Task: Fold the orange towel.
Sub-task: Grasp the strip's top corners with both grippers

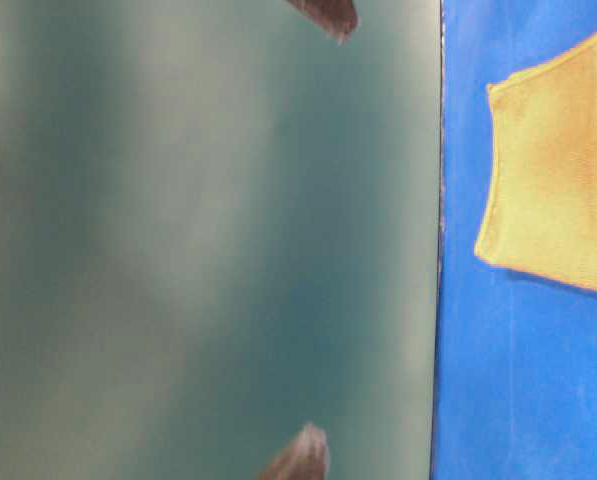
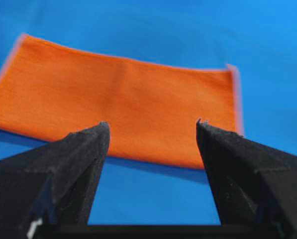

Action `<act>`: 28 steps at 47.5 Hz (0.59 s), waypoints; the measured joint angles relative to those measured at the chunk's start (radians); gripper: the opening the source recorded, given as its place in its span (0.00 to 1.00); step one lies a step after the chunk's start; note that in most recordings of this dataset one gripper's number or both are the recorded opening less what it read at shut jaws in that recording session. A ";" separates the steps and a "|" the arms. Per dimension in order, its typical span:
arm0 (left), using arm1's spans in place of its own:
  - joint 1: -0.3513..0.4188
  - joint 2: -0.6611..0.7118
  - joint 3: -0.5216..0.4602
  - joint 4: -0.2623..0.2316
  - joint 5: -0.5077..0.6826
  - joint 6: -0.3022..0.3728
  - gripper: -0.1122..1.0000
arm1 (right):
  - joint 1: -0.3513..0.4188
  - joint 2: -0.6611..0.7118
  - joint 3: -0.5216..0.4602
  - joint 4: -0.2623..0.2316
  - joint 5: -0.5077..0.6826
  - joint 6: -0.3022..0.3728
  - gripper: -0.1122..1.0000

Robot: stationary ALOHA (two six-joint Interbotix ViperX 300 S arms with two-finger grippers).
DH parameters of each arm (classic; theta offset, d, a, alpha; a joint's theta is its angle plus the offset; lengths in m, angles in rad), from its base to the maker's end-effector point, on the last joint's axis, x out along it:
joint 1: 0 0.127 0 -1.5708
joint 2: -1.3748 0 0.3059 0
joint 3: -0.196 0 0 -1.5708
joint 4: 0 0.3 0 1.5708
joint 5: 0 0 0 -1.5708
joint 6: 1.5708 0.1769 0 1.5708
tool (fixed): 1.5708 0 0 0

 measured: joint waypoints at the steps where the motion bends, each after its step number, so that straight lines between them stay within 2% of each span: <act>1: 0.014 0.018 -0.012 0.000 0.000 0.008 0.69 | -0.018 0.015 -0.006 -0.002 0.000 0.000 0.67; 12: 0.132 0.244 -0.169 0.000 -0.002 0.086 0.74 | -0.156 0.192 -0.061 -0.003 0.000 -0.008 0.67; 22: 0.221 0.476 -0.304 0.000 -0.009 0.092 0.82 | -0.215 0.393 -0.104 -0.005 -0.037 -0.008 0.67; 28: 0.253 0.589 -0.359 0.000 -0.018 0.094 0.83 | -0.232 0.494 -0.127 -0.005 -0.075 -0.008 0.67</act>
